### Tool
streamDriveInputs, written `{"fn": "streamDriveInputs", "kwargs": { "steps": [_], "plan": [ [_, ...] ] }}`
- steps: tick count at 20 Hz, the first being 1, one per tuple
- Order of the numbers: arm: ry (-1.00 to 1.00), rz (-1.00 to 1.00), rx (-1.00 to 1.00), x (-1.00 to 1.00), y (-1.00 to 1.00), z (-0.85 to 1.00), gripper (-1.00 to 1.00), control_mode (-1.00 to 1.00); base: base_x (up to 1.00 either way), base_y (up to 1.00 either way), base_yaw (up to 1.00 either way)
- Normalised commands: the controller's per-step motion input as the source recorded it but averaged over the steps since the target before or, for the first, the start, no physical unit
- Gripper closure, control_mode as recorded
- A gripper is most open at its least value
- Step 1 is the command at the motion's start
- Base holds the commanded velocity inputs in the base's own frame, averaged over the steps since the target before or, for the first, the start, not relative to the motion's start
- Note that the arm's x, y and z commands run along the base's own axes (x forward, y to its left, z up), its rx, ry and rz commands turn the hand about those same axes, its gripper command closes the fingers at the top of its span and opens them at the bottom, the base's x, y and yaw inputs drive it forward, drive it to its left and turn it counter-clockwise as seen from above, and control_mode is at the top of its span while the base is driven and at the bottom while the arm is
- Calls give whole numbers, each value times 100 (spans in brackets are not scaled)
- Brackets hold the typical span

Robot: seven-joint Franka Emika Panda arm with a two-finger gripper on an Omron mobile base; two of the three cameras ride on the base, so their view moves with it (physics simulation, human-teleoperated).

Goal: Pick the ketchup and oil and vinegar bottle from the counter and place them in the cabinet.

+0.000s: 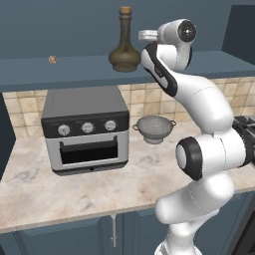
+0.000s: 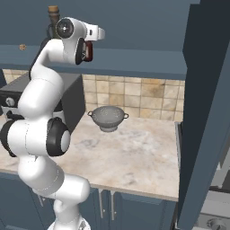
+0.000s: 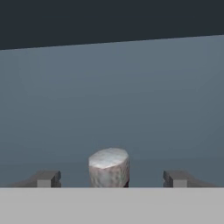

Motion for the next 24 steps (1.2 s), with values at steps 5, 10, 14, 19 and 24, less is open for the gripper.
{"fn": "streamDriveInputs", "kwargs": {
  "steps": [5, 10, 14, 19, 24],
  "plan": [
    [0, 0, 0, 0, 0, 0, -100, -100, 0, 0, 0],
    [0, 0, 0, 0, 0, 0, -100, -100, 0, 0, 0],
    [0, 0, 0, -17, -1, 1, -100, -100, 0, 0, 0],
    [0, 0, -4, -38, -6, 0, -100, -100, 0, 0, 0],
    [0, 1, -3, -39, -9, 0, -100, -100, 0, 0, 0]
  ]
}}
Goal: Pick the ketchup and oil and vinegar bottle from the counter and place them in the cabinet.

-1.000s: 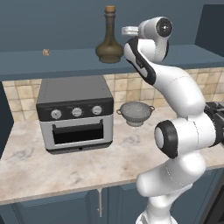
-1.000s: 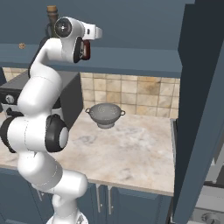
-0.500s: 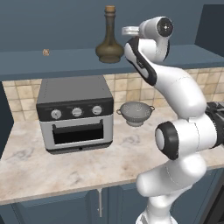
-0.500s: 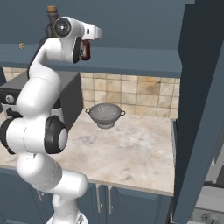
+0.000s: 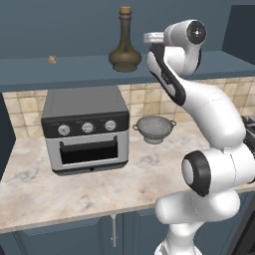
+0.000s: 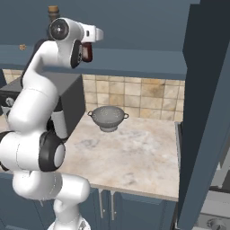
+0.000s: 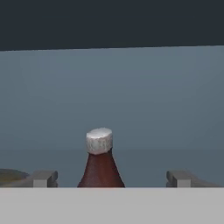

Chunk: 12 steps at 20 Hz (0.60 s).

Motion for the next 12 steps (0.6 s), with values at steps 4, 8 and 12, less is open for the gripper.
{"fn": "streamDriveInputs", "kwargs": {
  "steps": [4, 8, 12],
  "plan": [
    [0, 4, -2, -64, -23, 0, -100, -100, 0, 0, 0],
    [-3, 7, 0, -90, -30, 0, -100, -100, 0, 0, 0],
    [-3, 11, 0, -100, -27, -13, -100, -100, 0, 0, 0]
  ]
}}
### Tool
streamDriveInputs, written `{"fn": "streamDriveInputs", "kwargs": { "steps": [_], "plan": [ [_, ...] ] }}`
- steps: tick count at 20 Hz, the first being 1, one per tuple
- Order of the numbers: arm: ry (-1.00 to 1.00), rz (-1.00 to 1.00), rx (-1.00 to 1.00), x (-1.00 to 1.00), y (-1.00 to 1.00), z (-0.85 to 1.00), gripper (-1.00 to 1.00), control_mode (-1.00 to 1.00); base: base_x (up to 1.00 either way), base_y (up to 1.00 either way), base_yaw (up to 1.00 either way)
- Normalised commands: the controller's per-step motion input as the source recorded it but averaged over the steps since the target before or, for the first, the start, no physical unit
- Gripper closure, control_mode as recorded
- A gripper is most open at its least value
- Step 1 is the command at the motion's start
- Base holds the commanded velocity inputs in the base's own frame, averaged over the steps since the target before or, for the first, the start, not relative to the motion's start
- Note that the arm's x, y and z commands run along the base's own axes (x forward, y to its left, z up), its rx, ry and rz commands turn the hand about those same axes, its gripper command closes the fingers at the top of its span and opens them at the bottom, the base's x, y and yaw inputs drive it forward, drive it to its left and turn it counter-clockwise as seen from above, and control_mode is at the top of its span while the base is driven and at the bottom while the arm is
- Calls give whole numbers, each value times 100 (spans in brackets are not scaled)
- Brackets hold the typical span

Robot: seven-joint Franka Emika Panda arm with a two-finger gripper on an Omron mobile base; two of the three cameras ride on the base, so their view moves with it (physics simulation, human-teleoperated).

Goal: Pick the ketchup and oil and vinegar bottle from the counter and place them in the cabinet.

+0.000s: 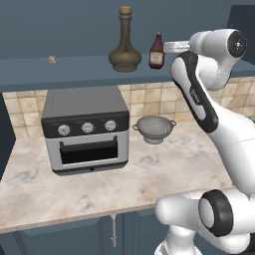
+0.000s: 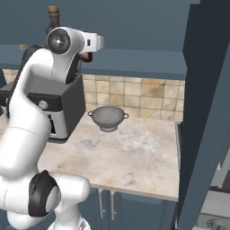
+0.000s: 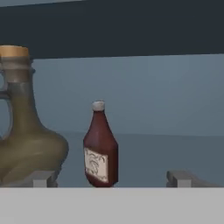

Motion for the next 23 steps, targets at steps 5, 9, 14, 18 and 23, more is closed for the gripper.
{"fn": "streamDriveInputs", "kwargs": {
  "steps": [5, 9, 14, 18, 23],
  "plan": [
    [0, 12, 0, -100, -30, -43, -100, -100, 0, 0, 0],
    [0, 12, -2, -100, -33, -80, -100, -100, 0, 0, 0],
    [0, 12, -5, -100, -30, -100, -100, -100, 0, 0, 0],
    [3, 14, -9, -100, -12, -100, -100, -100, 0, 0, 0],
    [-2, 17, -6, -91, 1, -100, -100, -100, 0, 0, 0]
  ]
}}
